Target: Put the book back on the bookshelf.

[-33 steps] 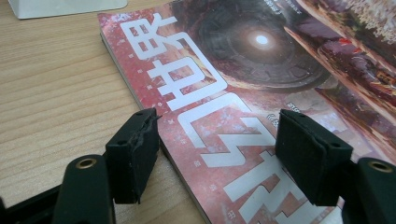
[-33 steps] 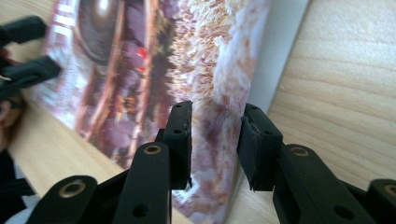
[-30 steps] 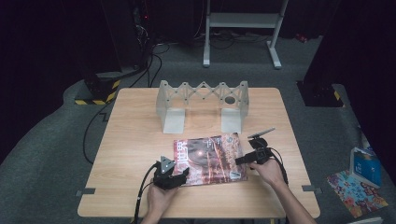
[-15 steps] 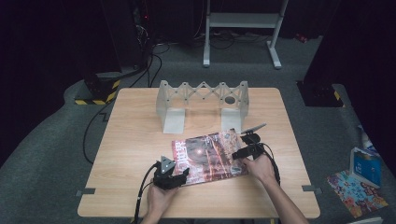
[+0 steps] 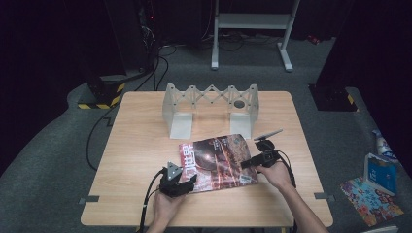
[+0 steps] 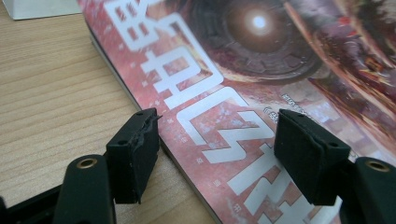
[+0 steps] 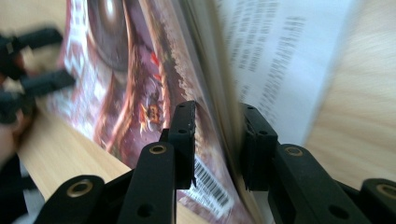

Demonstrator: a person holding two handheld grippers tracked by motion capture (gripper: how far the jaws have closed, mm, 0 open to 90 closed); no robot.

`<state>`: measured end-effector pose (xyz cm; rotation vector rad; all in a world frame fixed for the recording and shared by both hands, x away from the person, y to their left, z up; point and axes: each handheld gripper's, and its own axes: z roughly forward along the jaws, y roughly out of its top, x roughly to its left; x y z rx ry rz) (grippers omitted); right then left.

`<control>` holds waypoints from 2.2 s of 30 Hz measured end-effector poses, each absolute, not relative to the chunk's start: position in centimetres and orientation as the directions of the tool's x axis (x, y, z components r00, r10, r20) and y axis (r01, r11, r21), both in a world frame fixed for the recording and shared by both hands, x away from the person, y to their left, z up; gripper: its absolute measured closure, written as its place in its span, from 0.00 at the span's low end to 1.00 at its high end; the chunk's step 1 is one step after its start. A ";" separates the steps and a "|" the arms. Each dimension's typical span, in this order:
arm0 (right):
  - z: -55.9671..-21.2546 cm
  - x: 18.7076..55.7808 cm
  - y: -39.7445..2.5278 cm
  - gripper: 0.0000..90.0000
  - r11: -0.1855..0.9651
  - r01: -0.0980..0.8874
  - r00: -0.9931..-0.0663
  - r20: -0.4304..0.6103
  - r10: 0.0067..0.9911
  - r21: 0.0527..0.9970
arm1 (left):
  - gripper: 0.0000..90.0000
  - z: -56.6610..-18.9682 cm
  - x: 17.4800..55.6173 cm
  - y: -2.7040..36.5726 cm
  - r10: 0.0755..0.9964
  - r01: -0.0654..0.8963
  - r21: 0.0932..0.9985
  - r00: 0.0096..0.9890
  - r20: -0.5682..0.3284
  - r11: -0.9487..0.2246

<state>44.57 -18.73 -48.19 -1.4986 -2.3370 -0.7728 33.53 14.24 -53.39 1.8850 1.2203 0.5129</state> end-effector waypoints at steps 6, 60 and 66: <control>-49.4 44.2 -18.6 0.79 0.349 0.884 -0.464 0.480 0.745 0.313 | 0.35 -53.4 33.5 14.3 0.890 0.560 0.805 0.446 -0.093 -0.196; -42.8 40.3 -20.3 0.96 0.334 0.670 -0.741 0.575 0.347 0.663 | 0.15 -51.5 33.9 17.9 0.714 0.810 0.576 0.470 -0.518 -0.115; -42.5 40.1 -20.1 0.96 0.337 0.648 -0.762 0.573 0.301 0.683 | 0.15 -51.7 34.2 17.6 0.687 0.817 0.568 0.471 -0.554 -0.102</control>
